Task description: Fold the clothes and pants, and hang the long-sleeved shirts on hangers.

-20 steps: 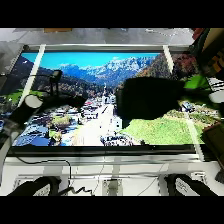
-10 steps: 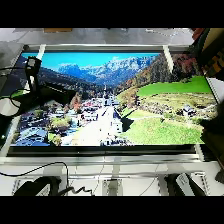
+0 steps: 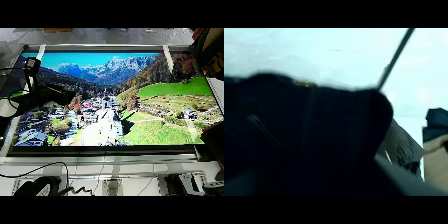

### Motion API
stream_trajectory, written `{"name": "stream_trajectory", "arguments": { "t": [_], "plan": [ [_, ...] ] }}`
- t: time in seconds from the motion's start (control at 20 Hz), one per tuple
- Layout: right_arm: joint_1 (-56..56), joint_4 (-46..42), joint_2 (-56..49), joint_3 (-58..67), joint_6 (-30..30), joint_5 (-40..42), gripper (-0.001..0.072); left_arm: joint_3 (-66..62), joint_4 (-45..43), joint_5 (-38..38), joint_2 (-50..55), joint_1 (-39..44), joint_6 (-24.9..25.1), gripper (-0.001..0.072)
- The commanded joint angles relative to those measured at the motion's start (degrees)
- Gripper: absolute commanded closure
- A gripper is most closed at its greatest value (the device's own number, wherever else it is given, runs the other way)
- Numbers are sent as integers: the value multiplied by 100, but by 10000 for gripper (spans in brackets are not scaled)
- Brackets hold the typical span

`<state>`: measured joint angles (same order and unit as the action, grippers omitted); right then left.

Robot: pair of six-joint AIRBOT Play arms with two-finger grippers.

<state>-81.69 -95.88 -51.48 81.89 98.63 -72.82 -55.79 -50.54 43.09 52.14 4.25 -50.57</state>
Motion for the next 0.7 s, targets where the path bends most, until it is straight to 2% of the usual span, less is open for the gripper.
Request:
{"name": "stream_trajectory", "arguments": {
  "t": [0.0, 0.15, 0.2, 0.3, 0.4, 0.5, 0.65],
  "plan": [
    [-378, 328, -48, -24, 444, 74, 33, -2, -2, 7, -4, -7, 0, 17],
    [-376, 514, -72, -50, 442, 72, 38, -2, -2, 7, -4, -7, 0, 17],
    [-369, 684, -72, -68, 442, 46, 62, -2, -2, 7, -4, -7, 2, 17],
    [-175, 1134, -72, -166, 341, 20, 390, -2, -2, 4, -4, -7, 2, 17],
    [393, 1567, -70, -289, -356, 90, 569, -2, 0, 4, -4, -7, 0, 17],
    [1401, 1801, -70, -315, -1314, 201, 667, -2, -2, 7, -4, -7, 0, 17],
    [3324, 1799, -72, -315, -2061, 245, 667, -2, -2, 4, -4, -7, 0, 17]
  ]
}}
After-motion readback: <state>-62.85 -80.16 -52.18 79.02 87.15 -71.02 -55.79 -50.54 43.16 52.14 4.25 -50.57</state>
